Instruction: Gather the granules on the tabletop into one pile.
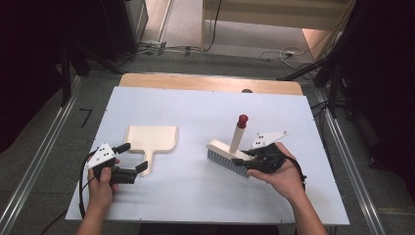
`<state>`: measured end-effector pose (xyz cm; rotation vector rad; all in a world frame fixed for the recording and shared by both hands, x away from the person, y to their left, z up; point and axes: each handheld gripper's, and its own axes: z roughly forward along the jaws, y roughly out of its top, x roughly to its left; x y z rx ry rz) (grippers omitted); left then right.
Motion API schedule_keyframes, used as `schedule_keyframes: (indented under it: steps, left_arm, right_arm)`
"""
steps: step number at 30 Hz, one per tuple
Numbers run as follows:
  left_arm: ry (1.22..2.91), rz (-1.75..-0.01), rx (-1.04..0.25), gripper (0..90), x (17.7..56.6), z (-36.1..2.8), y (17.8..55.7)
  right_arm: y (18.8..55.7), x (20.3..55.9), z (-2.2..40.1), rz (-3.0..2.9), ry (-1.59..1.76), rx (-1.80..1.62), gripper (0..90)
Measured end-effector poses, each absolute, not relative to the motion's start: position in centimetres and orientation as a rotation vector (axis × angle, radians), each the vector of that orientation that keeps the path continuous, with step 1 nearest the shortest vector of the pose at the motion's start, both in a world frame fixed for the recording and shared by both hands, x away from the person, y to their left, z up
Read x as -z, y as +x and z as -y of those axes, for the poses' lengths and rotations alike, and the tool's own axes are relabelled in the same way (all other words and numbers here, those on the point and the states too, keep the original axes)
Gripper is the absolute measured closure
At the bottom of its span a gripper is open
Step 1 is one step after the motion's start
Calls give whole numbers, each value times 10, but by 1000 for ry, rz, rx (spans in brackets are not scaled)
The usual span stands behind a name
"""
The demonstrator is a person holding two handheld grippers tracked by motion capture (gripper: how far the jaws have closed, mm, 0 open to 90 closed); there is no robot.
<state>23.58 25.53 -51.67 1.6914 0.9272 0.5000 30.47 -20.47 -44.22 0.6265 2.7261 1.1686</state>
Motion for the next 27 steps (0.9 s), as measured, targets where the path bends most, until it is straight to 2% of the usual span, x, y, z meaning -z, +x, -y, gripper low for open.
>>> schedule_keyframes:
  steps: [9,15,27]
  left_arm:
    - [1693,-926,-499,18,517,-255,236]
    - [1692,-925,-498,18,517,-255,236]
    - [1692,-925,-497,18,517,-255,236]
  right_arm:
    - [323,457,194,-2778,409,-1183,654]
    - [339,458,188,-2788,412,-1174,654]
    - [340,441,182,-2783,361,-1169,655]
